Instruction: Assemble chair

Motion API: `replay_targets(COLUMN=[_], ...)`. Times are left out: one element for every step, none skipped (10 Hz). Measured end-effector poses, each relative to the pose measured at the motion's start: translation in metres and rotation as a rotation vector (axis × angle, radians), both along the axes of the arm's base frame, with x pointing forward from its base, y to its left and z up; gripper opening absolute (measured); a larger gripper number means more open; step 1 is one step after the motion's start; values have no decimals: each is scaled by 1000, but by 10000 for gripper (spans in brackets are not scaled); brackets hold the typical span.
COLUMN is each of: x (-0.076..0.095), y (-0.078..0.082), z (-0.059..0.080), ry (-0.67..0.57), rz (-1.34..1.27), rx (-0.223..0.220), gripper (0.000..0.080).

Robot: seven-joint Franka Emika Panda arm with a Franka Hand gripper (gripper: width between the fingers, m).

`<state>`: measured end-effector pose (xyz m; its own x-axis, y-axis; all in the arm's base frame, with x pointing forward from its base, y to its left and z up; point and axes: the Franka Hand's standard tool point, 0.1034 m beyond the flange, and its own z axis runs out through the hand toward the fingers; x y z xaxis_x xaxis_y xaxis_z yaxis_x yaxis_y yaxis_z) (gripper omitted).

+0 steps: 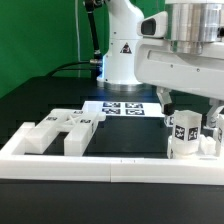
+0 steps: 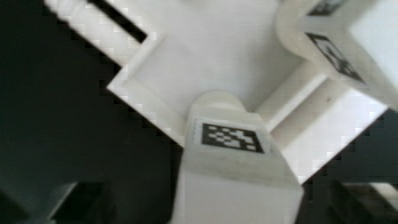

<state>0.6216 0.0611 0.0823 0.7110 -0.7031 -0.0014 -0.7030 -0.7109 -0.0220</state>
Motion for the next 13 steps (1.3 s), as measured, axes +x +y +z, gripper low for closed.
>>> replay_targets(x=[0,0,0,0,0,0,0,0,-1,-1,-1,-1,-1], y=[1,1,2,3,3,4,2,1,1,1,1,0,1], z=[0,0,0,0,0,0,-1,-2,-2,-2,-2,-3,-3], ry=[0,-3,-4,-5,-7,-8,-9,-9,-10,-11,-11,-9,-8], rz=[66,175,266,327,423,492,554,652,733,810,899,1003,1019], rx=[-1,-3,-4,-4,-5,-6,-7,-8,-9,-11,-14,-22,-22], gripper=[612,643,648,648,649,649,649,649,649,649,649,649,649])
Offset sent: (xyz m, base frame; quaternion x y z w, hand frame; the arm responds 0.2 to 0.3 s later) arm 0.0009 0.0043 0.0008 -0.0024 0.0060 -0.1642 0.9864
